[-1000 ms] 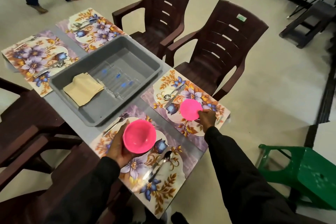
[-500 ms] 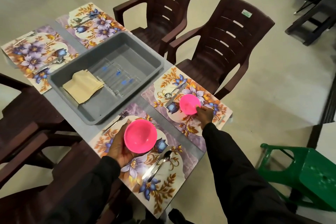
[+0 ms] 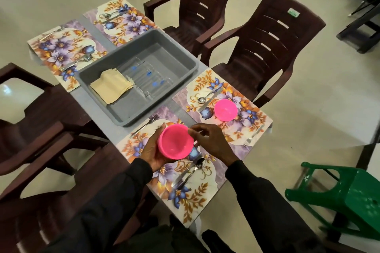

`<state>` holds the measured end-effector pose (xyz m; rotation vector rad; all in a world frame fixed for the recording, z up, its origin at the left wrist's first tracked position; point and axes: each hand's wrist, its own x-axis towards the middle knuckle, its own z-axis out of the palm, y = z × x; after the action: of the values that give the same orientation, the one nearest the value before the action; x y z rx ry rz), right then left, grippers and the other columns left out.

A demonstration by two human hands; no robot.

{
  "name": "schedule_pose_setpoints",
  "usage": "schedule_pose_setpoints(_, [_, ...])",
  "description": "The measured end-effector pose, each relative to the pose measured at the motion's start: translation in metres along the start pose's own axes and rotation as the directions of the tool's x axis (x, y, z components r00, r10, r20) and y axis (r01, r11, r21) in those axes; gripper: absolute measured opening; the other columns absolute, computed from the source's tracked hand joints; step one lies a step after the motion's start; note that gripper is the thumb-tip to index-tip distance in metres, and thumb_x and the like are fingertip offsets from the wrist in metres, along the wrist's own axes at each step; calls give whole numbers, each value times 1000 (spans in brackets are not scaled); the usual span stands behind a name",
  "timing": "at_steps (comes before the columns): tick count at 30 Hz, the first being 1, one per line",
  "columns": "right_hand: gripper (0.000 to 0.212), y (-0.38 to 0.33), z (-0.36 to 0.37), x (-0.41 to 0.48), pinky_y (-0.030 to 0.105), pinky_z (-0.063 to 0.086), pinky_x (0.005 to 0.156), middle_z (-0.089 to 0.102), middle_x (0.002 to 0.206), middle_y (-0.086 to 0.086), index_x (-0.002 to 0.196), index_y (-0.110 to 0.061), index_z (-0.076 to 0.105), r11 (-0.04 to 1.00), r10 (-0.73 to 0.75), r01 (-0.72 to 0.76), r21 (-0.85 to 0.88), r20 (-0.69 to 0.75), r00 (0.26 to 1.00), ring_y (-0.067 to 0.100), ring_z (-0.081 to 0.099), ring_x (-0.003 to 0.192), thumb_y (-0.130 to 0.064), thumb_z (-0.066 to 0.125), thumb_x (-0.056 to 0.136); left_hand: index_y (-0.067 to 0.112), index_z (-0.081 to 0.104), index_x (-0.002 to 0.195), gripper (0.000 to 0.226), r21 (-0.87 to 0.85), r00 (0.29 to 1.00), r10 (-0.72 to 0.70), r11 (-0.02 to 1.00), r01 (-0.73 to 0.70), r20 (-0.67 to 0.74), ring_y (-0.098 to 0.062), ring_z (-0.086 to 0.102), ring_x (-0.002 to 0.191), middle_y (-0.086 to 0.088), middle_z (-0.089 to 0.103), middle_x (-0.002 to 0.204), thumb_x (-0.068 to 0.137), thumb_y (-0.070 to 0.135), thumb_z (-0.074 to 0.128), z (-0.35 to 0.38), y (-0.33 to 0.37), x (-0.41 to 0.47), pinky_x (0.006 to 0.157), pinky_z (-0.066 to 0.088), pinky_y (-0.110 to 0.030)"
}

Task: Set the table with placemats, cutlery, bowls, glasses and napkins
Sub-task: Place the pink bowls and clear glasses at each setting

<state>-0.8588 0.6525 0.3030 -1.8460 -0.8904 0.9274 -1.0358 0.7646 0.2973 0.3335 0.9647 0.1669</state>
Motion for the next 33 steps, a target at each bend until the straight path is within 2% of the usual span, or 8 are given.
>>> schedule_pose_setpoints(3, [32,-8,22,-2,11,49,69,73,100,-4,112,-16,75,968,-96,83,-237,-45,994,2,66,81,-38,76,89,17,66,119,43,24,1000,3,1000,-2,-15,-40,63,104,-19,66,113,99,52,54,-4,-1,-9,84,56,-58])
schedule_pose_setpoints(7, [23,-11,42,0,33,58,76,75,102,6,112,-12,76,905,-220,178,-386,-68,973,13,67,80,-27,65,98,19,68,123,72,27,1000,5,1000,-5,5,-43,59,116,-20,62,128,66,57,87,-22,1,-17,98,49,-64])
schedule_pose_setpoints(13, [28,-29,65,-1,29,58,76,78,105,3,122,-17,74,865,-299,252,-434,-41,953,14,71,85,-24,56,102,18,67,126,54,-7,996,75,997,-75,-52,-44,59,116,-20,64,128,89,57,64,-48,8,-29,101,47,-66])
schedule_pose_setpoints(18, [18,-33,45,8,15,52,65,74,84,-4,107,-10,78,991,-113,94,-93,-223,968,-5,65,74,-12,62,98,19,67,128,46,-111,986,147,982,-156,-83,-40,62,115,-20,67,127,96,52,60,-78,22,-48,85,57,-61])
schedule_pose_setpoints(23, [20,9,35,22,42,64,65,69,84,22,88,2,73,986,161,-146,82,-229,960,24,67,79,-10,61,97,19,69,113,36,-198,972,193,956,-216,-131,-36,64,106,-15,75,105,100,49,54,-119,28,-69,66,62,-55])
schedule_pose_setpoints(26, [18,40,45,29,44,63,67,68,81,14,85,-2,74,958,288,-283,56,-218,933,22,66,73,-9,61,94,22,80,96,39,-240,966,211,940,-242,-150,-33,64,104,-12,76,102,101,47,51,-137,27,-79,66,63,-51])
schedule_pose_setpoints(29, [18,68,59,35,49,59,65,64,75,12,82,4,72,941,321,-336,-41,-207,924,27,62,73,-7,58,89,23,72,108,32,-266,966,210,933,-244,-150,-35,61,109,-14,65,123,102,46,50,-149,23,-89,75,61,-55])
schedule_pose_setpoints(33, [16,83,77,37,54,61,69,71,80,22,85,4,74,918,363,-390,-68,-247,898,36,71,77,-4,60,87,22,80,97,38,-293,967,198,926,-238,-160,-36,61,106,-14,66,113,104,44,49,-158,18,-95,64,63,-54])
